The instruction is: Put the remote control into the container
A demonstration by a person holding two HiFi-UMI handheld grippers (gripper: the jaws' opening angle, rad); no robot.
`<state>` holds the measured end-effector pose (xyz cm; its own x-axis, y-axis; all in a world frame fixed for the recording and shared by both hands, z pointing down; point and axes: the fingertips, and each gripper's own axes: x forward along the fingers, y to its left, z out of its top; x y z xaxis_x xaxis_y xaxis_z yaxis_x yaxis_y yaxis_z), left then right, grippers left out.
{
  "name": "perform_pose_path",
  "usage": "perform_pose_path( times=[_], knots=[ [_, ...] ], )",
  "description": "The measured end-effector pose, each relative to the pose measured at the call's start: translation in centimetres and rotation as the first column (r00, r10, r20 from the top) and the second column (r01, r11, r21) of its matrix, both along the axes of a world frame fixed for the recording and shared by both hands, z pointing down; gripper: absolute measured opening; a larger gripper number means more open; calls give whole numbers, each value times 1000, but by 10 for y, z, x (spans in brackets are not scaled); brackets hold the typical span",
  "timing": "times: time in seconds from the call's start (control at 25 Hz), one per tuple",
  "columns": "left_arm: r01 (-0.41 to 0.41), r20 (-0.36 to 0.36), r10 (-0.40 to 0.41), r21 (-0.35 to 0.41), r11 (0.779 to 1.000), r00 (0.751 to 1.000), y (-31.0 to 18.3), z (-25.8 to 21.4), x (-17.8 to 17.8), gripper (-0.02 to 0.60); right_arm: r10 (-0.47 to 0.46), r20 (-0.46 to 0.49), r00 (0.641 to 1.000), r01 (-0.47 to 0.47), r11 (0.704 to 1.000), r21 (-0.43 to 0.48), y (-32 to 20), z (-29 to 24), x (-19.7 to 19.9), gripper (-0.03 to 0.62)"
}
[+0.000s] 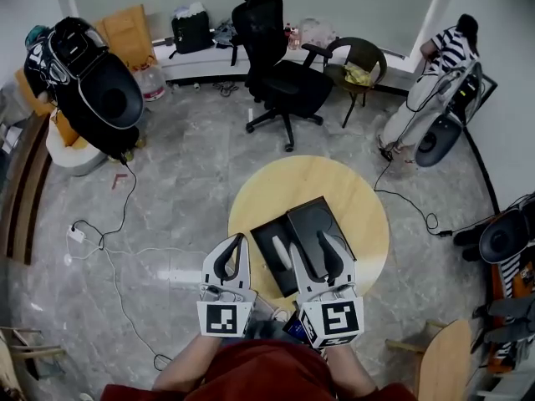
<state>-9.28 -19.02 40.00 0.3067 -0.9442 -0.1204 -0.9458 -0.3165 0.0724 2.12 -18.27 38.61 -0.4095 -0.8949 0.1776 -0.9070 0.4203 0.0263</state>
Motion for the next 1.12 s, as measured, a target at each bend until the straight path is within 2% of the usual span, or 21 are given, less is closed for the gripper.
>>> perform_pose_path(
  times=[0.12, 0.24, 0.32, 0.56, 0.6, 0.72, 0.84, 0.92, 1.12],
  knots=[
    [-1, 2, 1, -1, 1000, 1000, 3, -4, 0, 15, 15, -43, 999, -11, 997, 81, 7, -17, 2, 193],
    [-11, 38, 12, -20, 1000, 999, 5, 0, 1, 15, 43, -51, 998, -36, 991, 125, 10, -24, 9, 193],
    [-14, 40, 15, -25, 1000, 999, 6, 1, 0, 15, 67, -51, 996, -59, 989, 135, 10, -25, 14, 193],
    [-26, 106, 30, -40, 999, 994, 10, 8, -2, 15, 80, -21, 997, -77, 990, 119, 11, -26, 28, 191],
    [-25, 102, 29, -39, 999, 994, 10, 7, -1, 15, 80, -16, 997, -77, 990, 119, 10, -27, 29, 185],
    [-19, 44, 20, -36, 999, 999, 6, 1, 2, 15, 86, -16, 996, -84, 989, 122, 8, -29, 31, 113],
    [-41, 66, 43, -34, 999, 997, 6, 3, 7, 15, 82, -4, 997, -80, 989, 124, 11, -31, 30, 56],
    [-57, 91, 59, -31, 998, 994, 6, 3, 12, 15, 73, 7, 997, -73, 990, 124, 11, -34, 31, 42],
    [-80, 88, 82, -25, 996, 993, 2, -2, 22, 15, 68, 31, 997, -72, 989, 132, 10, -42, 33, 32]
  ],
)
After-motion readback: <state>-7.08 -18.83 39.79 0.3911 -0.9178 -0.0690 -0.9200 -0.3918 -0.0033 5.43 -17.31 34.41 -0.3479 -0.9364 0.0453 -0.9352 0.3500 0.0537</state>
